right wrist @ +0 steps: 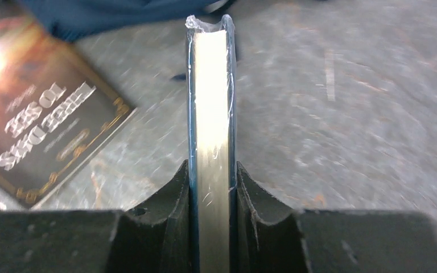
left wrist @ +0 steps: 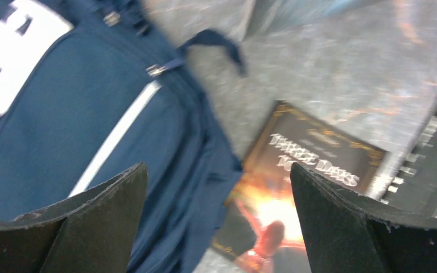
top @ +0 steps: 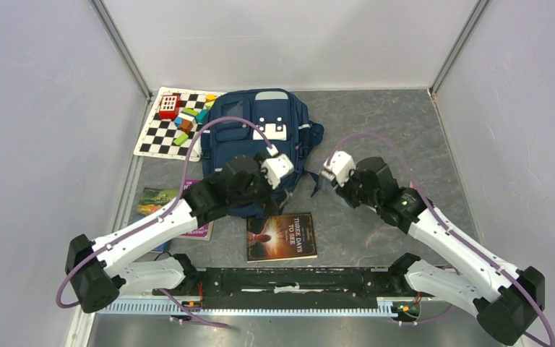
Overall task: Pack the student bag
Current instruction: Pick up the book from the center of the board, then place the book in the student bag.
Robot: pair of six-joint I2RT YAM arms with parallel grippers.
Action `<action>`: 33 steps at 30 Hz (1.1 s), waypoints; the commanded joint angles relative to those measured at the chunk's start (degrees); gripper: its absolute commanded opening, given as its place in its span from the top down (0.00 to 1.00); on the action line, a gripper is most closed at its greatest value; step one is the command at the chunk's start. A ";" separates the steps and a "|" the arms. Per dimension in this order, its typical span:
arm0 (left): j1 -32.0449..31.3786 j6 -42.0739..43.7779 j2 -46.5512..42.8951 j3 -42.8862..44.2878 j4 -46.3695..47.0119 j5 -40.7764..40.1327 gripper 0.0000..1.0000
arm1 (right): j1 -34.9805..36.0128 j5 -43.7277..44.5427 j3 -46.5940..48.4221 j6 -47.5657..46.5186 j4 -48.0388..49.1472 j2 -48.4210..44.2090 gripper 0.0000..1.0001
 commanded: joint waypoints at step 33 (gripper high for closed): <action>-0.70 -1.39 24.58 6.55 -4.62 -21.14 0.32 | -10.14 16.97 1.39 28.17 15.57 -9.88 1.00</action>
